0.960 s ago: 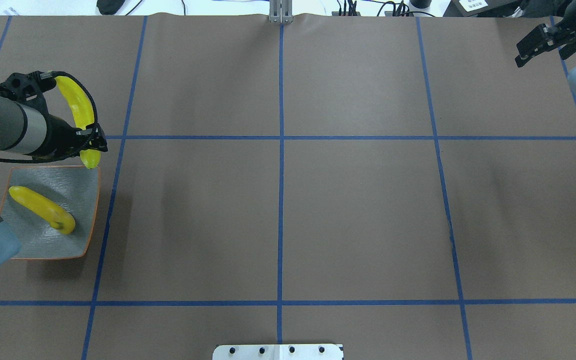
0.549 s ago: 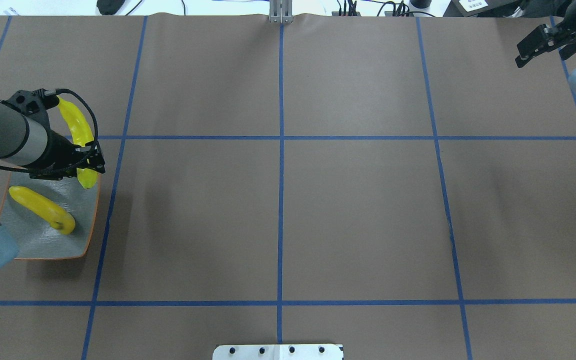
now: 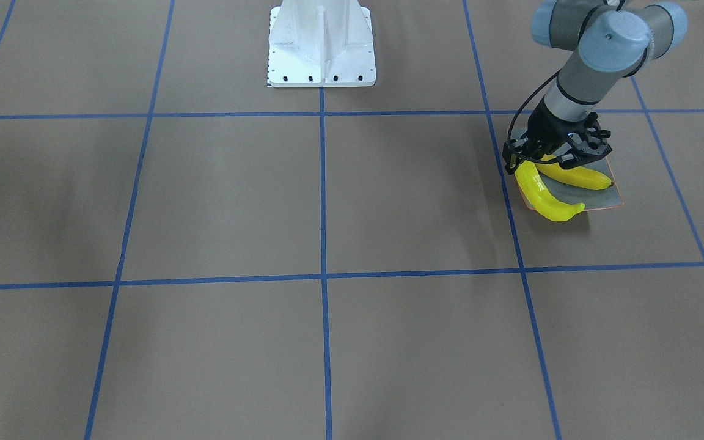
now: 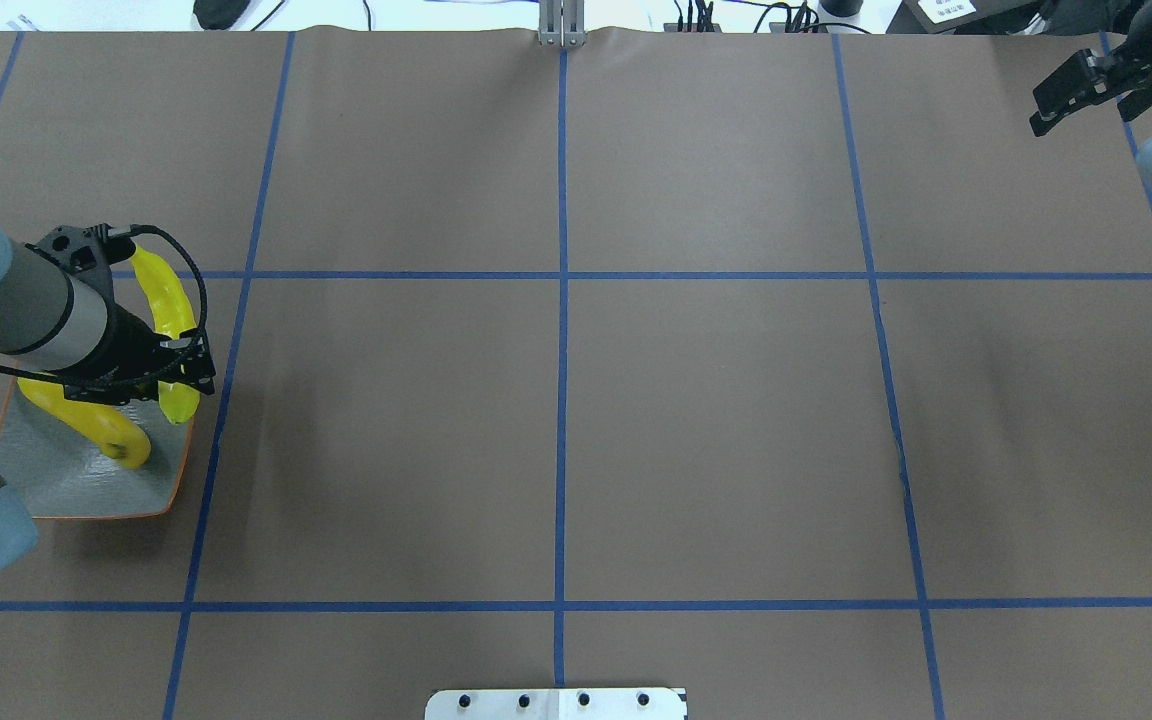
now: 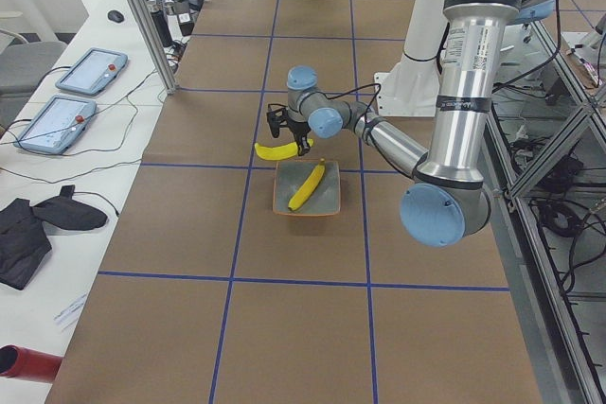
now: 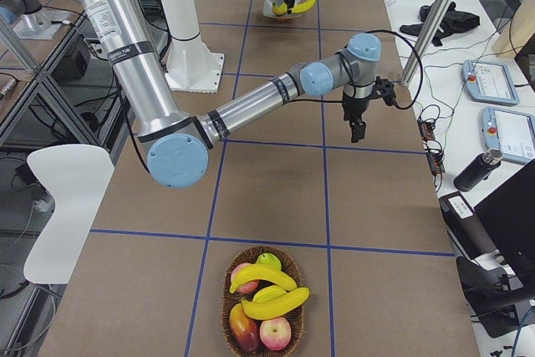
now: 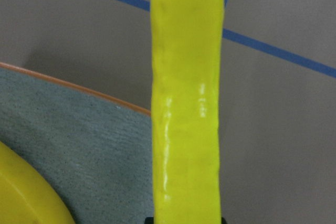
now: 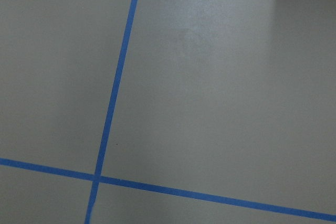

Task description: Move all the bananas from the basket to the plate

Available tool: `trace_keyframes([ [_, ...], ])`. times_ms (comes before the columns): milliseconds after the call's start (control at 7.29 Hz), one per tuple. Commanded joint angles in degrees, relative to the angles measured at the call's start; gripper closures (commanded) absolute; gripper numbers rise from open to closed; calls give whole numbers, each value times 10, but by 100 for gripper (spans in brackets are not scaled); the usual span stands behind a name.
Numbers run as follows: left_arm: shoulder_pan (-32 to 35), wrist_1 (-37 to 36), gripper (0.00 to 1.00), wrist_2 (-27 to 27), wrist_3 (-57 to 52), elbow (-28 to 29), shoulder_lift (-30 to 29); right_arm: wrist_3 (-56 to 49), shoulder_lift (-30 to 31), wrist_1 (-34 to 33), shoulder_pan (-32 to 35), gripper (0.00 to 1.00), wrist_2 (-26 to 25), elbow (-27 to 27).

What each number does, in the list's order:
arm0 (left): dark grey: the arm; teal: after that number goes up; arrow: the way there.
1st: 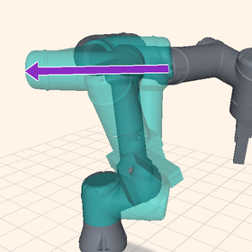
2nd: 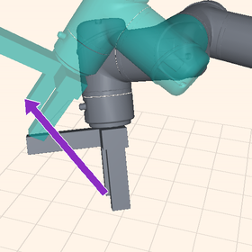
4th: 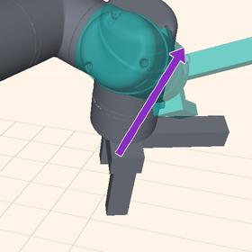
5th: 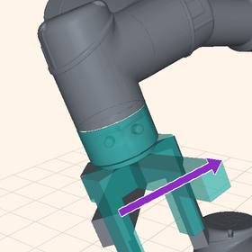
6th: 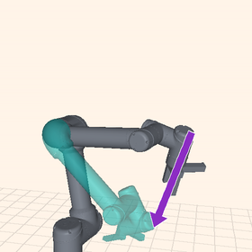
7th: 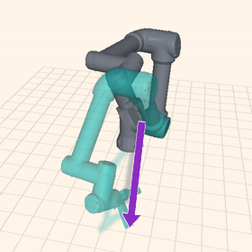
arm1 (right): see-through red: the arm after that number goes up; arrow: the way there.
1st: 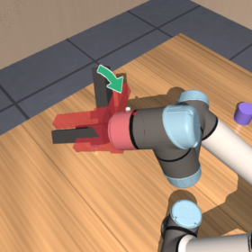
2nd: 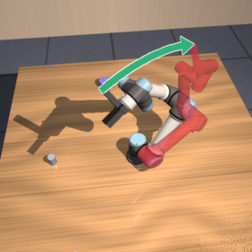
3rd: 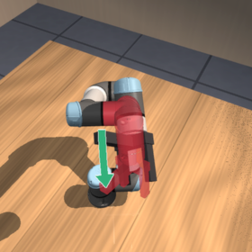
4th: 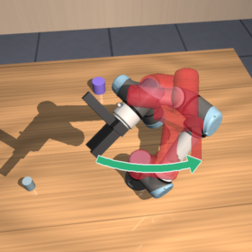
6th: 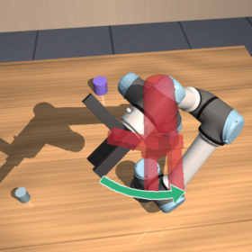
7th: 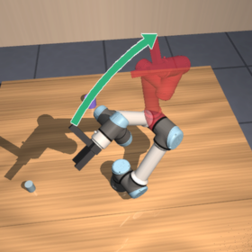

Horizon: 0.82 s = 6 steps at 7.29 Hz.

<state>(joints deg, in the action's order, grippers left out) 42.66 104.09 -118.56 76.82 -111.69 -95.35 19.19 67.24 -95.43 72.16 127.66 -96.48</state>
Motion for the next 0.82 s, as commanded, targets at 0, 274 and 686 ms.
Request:
trace_keyframes([
  [0, -19, 1, 100, -5, -1, -15, 31, 1, 0, 1, 0, 1, 0, 0],
  [274, -28, 1, 100, -5, -2, -34, 62, 1, 1, 0, 0, 1, 0, -2],
  [686, -36, 4, 100, -5, -3, -34, 75, 1, 1, 0, 0, 1, 0, -2],
])
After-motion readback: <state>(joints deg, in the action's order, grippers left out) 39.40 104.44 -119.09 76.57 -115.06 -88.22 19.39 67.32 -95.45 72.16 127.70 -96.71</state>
